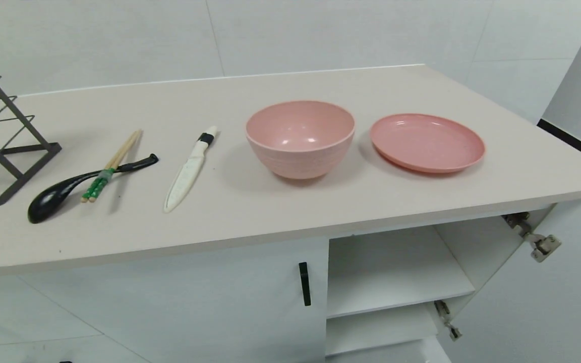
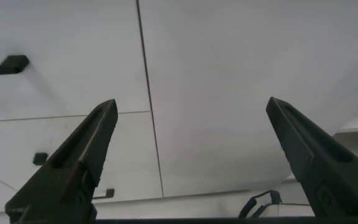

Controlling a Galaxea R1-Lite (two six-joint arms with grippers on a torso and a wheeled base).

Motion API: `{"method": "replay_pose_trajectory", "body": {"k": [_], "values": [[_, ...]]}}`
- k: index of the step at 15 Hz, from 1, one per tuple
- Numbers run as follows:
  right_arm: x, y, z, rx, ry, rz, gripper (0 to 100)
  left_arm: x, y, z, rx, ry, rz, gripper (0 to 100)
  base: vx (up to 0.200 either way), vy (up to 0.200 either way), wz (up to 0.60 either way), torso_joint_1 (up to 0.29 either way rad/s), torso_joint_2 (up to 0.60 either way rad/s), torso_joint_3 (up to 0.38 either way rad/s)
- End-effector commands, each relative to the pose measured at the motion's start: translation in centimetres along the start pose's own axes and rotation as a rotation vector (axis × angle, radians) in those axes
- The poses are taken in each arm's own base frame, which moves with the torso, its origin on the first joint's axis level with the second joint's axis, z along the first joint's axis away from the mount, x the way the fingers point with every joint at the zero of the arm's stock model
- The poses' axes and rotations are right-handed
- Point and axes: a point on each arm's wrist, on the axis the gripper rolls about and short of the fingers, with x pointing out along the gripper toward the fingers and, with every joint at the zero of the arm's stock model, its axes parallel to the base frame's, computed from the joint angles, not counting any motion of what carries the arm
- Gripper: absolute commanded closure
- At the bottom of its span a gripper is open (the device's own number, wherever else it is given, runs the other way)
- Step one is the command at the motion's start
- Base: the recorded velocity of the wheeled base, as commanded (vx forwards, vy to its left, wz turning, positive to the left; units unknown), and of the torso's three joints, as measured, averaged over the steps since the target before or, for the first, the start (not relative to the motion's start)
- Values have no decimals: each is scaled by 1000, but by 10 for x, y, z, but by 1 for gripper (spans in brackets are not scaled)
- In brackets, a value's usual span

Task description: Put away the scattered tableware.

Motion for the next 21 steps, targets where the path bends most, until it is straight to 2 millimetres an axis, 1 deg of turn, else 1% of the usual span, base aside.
{"method": "replay_pose_trajectory", "body": {"k": [1,4,7,10,21], "values": [[0,0,0,0,-1,1,0,0,0,0,0,3,1,0,0,0,0,227,-500,-198],[0,0,0,0,-1,1,0,0,0,0,0,3,1,0,0,0,0,220,-476,-211],[0,0,0,0,-1,1,0,0,0,0,0,3,1,0,0,0,0,133,-484,-217],[0,0,0,0,-1,1,0,0,0,0,1,3,1,0,0,0,0,398,-481,-237],[0,0,0,0,-1,1,0,0,0,0,1,2,1,0,0,0,0,287,-536,-258]]}}
